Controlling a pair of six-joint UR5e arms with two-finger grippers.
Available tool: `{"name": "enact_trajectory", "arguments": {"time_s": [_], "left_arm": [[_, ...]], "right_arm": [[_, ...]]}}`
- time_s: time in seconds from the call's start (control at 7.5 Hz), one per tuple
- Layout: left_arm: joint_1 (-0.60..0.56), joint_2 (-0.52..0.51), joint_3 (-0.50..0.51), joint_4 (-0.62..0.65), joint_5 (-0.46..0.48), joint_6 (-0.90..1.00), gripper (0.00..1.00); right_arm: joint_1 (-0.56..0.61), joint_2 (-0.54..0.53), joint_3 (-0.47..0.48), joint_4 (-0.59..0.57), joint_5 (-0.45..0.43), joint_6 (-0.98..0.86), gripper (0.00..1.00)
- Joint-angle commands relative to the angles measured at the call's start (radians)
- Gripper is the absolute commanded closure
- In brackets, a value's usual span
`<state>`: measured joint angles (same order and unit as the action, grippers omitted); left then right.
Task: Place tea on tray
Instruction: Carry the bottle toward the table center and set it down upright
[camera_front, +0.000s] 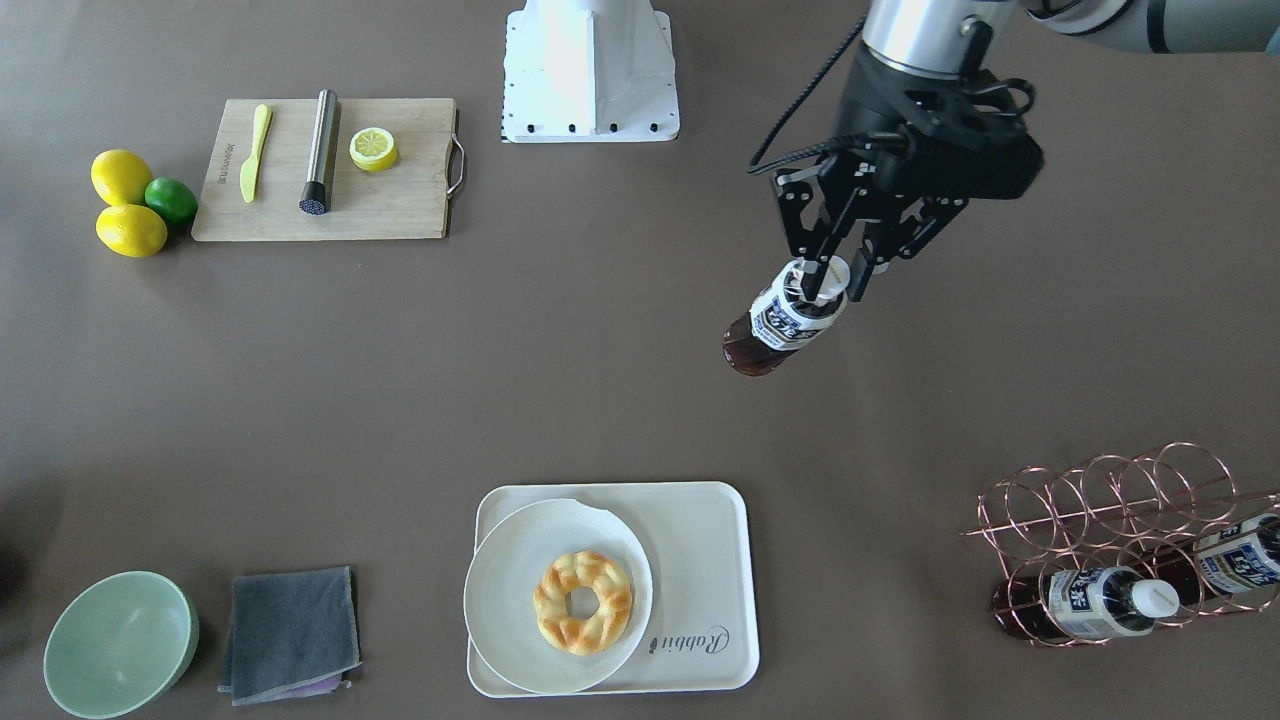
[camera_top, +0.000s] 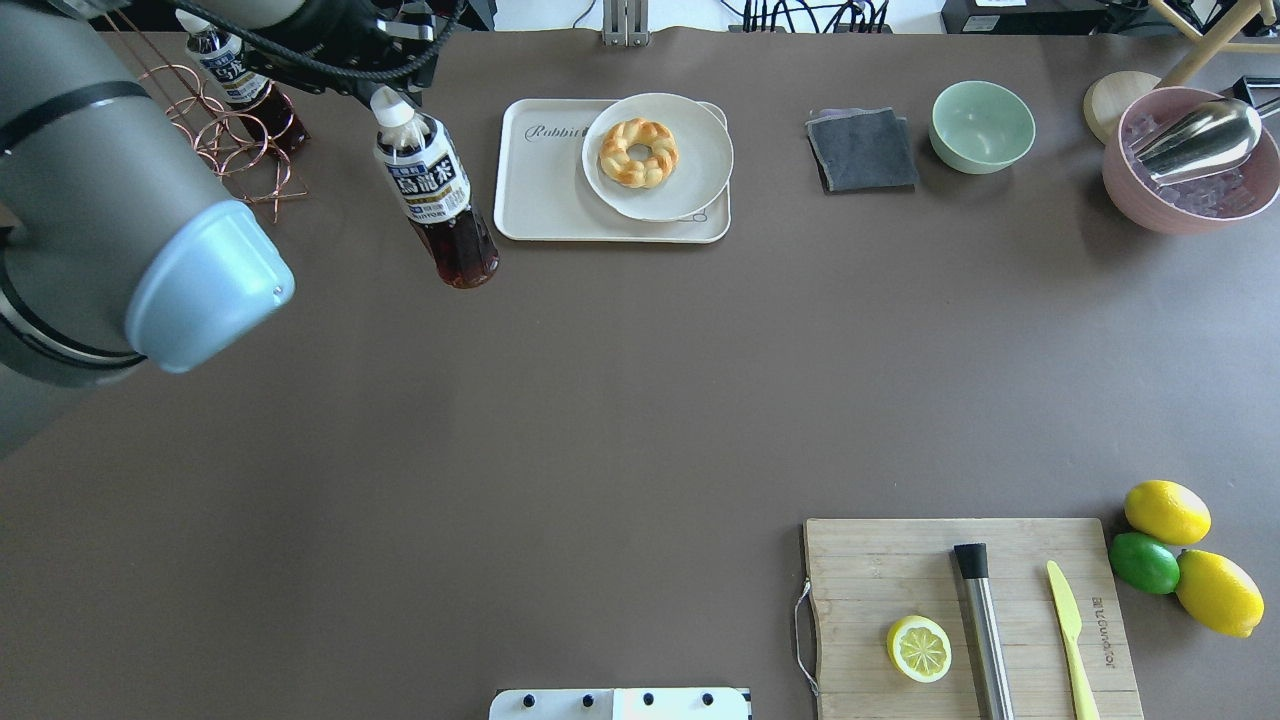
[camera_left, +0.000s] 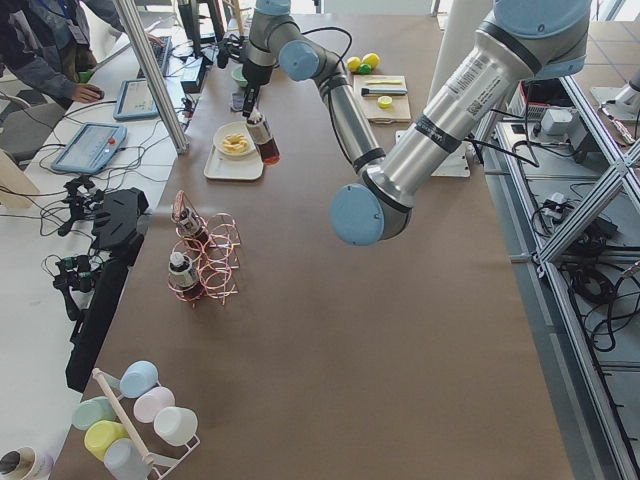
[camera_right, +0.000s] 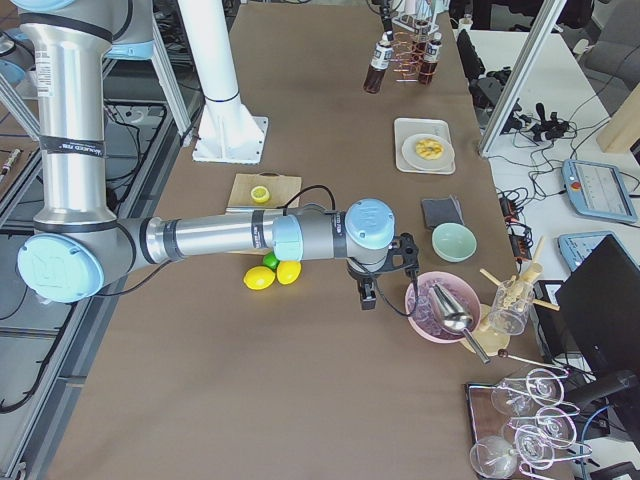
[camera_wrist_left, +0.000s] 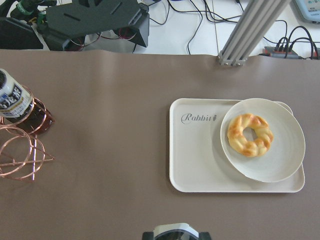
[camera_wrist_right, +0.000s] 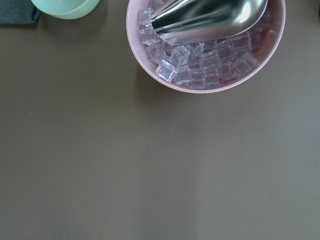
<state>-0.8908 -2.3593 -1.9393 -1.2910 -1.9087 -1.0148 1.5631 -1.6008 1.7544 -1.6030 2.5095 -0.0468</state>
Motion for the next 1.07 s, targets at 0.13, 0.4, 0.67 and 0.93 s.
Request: {"name": "enact_trajectory", "arguments": {"time_s": [0.13, 0.4, 0.67, 0.93], "left_arm": [[0.301, -0.069, 0.005, 0.032, 0.247, -0.189, 1.0], [0.383, -0.066, 0.035, 0.03, 0.337, -0.192, 1.0], [0.417, -0.063, 0.037, 0.027, 0.352, -0.209, 1.0], [0.446, -0.063, 0.036, 0.024, 0.378, -0.24, 1.0]], "right_arm": [[-0.07, 0.082, -0.004, 0.0, -0.021, 0.106, 0.0], [-0.083, 0.091, -0.003, 0.0, -0.026, 0.119, 0.0], [-0.089, 0.091, -0.007, 0.0, -0.026, 0.119, 0.0], [-0.092, 0.09, -0.013, 0.0, -0.025, 0.119, 0.0]]}}
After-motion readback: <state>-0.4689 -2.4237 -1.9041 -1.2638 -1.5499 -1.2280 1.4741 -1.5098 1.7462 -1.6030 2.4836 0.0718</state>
